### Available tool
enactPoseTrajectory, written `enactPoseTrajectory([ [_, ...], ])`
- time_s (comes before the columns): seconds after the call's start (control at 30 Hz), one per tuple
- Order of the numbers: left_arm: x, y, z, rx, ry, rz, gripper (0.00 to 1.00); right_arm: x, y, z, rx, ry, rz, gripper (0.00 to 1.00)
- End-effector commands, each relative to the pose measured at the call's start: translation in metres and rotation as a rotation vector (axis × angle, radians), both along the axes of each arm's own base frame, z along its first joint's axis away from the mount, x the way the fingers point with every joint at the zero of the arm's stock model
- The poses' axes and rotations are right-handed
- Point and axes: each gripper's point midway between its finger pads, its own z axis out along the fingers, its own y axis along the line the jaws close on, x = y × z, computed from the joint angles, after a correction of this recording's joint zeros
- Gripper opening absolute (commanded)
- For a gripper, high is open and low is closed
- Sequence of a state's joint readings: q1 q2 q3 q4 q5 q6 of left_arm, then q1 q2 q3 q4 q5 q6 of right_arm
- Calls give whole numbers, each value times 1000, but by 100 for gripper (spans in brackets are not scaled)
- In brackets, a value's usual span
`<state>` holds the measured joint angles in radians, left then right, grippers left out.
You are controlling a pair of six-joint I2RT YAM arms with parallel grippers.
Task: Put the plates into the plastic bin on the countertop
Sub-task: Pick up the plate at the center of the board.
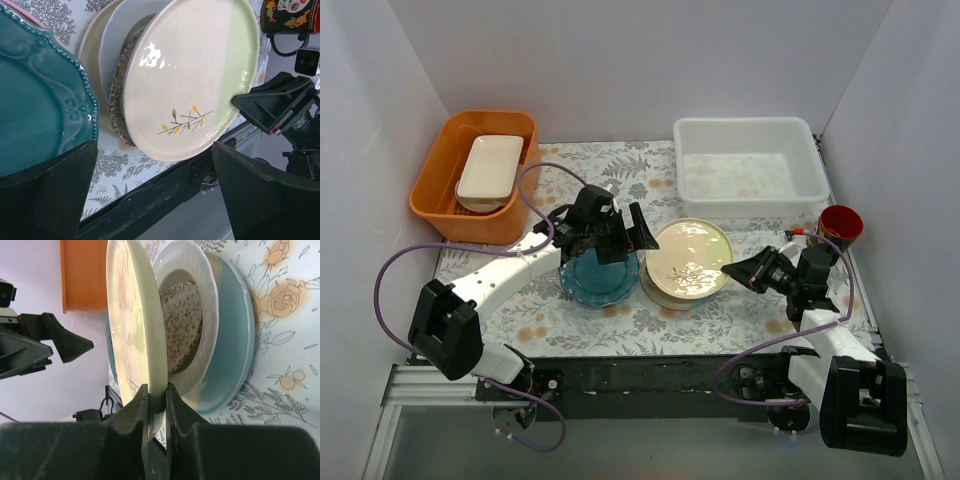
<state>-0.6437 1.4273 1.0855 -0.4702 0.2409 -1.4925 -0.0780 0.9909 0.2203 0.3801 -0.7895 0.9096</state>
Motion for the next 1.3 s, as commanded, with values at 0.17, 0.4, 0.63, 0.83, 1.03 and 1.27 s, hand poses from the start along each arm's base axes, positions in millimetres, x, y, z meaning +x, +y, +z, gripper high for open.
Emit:
enactPoseTrajectory([
  [0.17,-8,9,22,-37,-52,26,98,-29,12,27,34,-83,105,1],
  [0.4,-10,16,29,-32,-81,41,98,-34,15,58,62,-140,119,1],
  [0.63,-10,20,20,-2,-68,52,98,-33,14,92,57,-192,117,1],
  [0.83,-9,18,21,-11,-72,52,98,-30,14,98,51,-198,122,1],
  [1.03,-8,15,23,-20,-70,43,98,-25,13,100,49,-203,114,1],
  [1.27,-10,11,25,-44,-71,25,98,-3,9,110,38,-212,87,1],
])
